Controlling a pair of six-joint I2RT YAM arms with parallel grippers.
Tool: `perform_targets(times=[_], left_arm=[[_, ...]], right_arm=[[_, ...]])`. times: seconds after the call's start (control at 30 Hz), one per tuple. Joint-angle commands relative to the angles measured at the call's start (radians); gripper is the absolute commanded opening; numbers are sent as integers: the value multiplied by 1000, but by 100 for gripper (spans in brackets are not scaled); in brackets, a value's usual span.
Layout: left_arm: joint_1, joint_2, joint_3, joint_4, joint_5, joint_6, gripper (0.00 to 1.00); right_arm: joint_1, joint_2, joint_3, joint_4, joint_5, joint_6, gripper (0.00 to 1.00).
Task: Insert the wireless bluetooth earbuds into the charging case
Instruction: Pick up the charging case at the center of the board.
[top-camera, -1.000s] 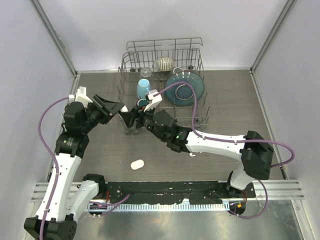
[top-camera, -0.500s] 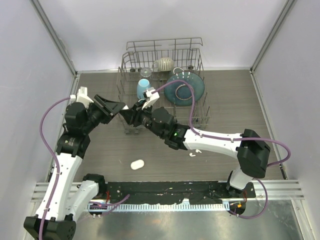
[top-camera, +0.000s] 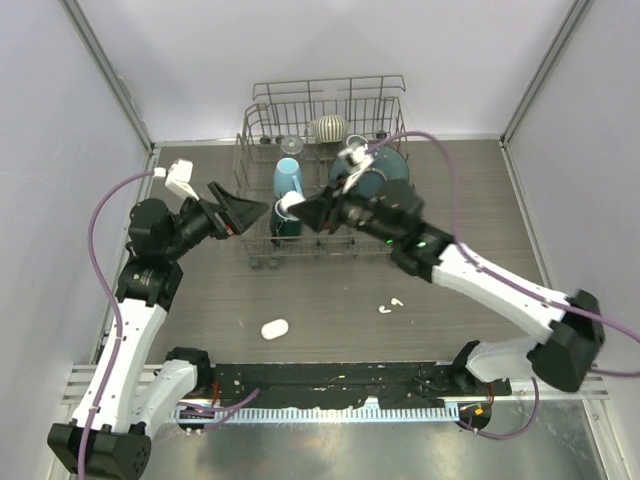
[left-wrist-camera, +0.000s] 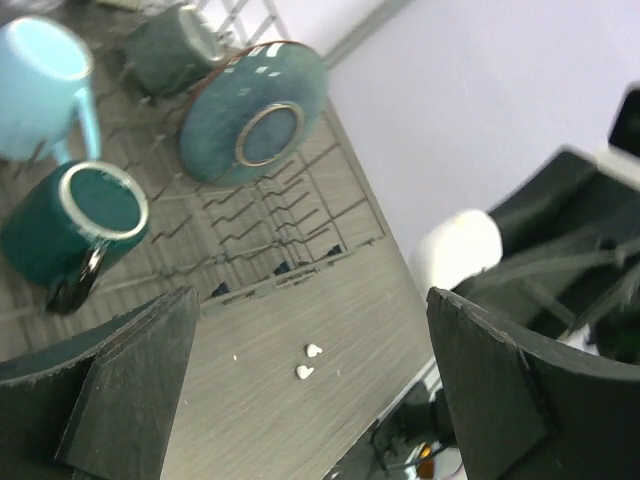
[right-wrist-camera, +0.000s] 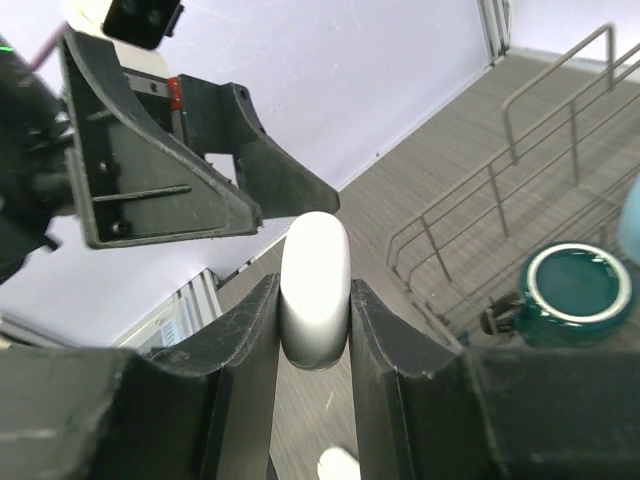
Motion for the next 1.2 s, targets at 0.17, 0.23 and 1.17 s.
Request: perform_targets(times=[0.17,0.23,1.17], left_arm=[[-4,38,-88,803,605,41,100],[-9,42,-133,942,621,-25,100],[-409,273,7,818,502,60,50]], right_arm=[[-308,-224,42,-369,-706,-20,1],[-310,-203,99,-493,-766,-76,1],[-310,-184,73,-355,-892,37,1]])
